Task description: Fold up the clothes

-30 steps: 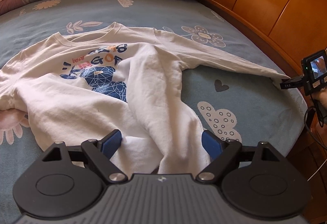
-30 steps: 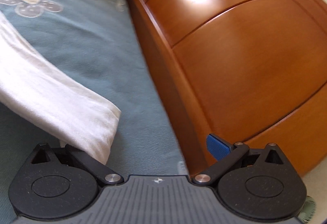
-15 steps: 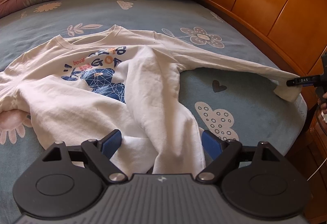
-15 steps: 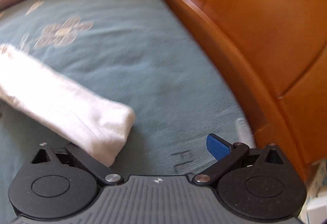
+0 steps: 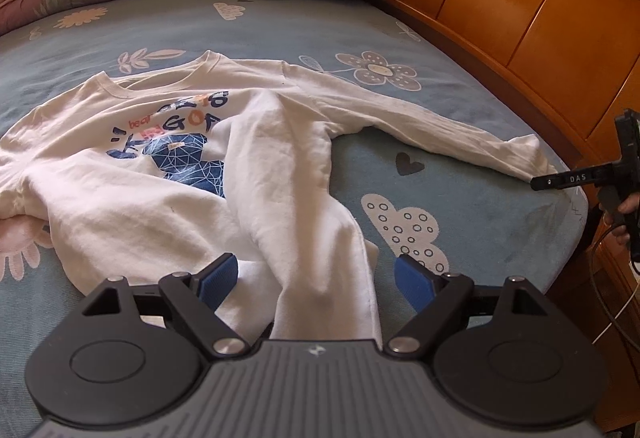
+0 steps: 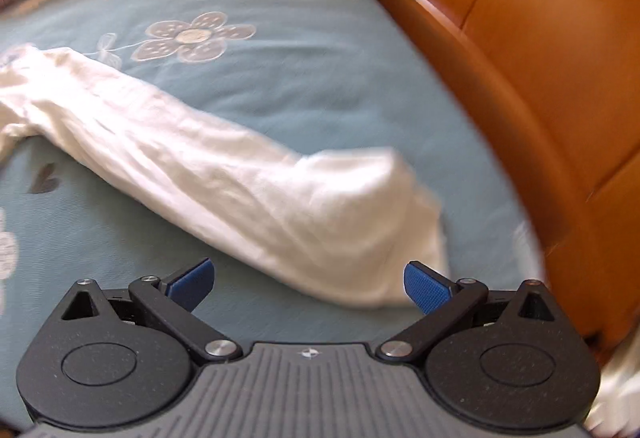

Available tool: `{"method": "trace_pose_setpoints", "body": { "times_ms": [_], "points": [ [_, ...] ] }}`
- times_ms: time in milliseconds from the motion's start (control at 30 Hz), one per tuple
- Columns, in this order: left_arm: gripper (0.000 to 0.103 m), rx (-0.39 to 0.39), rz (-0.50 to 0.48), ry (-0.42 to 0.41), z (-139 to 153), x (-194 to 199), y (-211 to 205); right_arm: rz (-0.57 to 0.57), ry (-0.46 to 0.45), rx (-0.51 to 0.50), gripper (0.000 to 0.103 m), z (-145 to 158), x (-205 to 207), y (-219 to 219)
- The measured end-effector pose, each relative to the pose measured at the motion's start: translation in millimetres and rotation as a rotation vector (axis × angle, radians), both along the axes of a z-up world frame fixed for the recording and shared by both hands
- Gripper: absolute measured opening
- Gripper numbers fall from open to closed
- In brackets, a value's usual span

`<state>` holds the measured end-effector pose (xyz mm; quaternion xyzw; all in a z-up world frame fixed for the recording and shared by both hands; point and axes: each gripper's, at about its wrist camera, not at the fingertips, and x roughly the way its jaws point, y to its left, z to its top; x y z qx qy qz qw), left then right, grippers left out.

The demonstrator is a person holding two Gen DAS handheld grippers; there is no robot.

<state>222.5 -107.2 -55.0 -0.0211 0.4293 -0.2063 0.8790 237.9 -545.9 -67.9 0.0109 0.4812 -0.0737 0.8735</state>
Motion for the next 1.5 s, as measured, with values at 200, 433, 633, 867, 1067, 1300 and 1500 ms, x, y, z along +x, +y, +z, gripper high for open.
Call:
{"method": "trace_pose_setpoints", "body": {
  "times_ms": [200,433,633,867,1067,1300,1500],
  "points": [
    [0.086,-0.016,-0.009,0.005,-0.3,-0.2,-0.8,-0.126,-0.163,0.401,0.103,-9.9,-23.4,-19.1],
    [0.086,-0.064,-0.01,-0.007,4.1,4.5,-0.1,-0.056,-0.235,0.437,0.103,-10.9,31.3,12.7],
    [0.086,-0.068,0.005,0.019,-6.8,10.1,5.7,-0.009,-0.215,0.401,0.103,-29.5,70.0,42.7],
    [0.086,-0.078,0.016,0.056,-23.7,17.5,17.3,0.082,-0.29,0.167,0.103,-53.5,48.4,73.5],
    [0.086,-0.091,-0.001,0.035,-22.0,17.5,28.6,0.168,-0.338,0.16,0.103,-20.3,62.9,81.0],
    [0.086,-0.132,0.02,0.014,-19.5,26.9,40.1,0.288,-0.294,0.137,0.066,9.6,130.4,94.4],
    [0.086,-0.131,0.014,0.019,-24.4,35.5,44.6,0.377,-0.192,0.09,0.057,-16.2,192.4,115.4]
  ]
}}
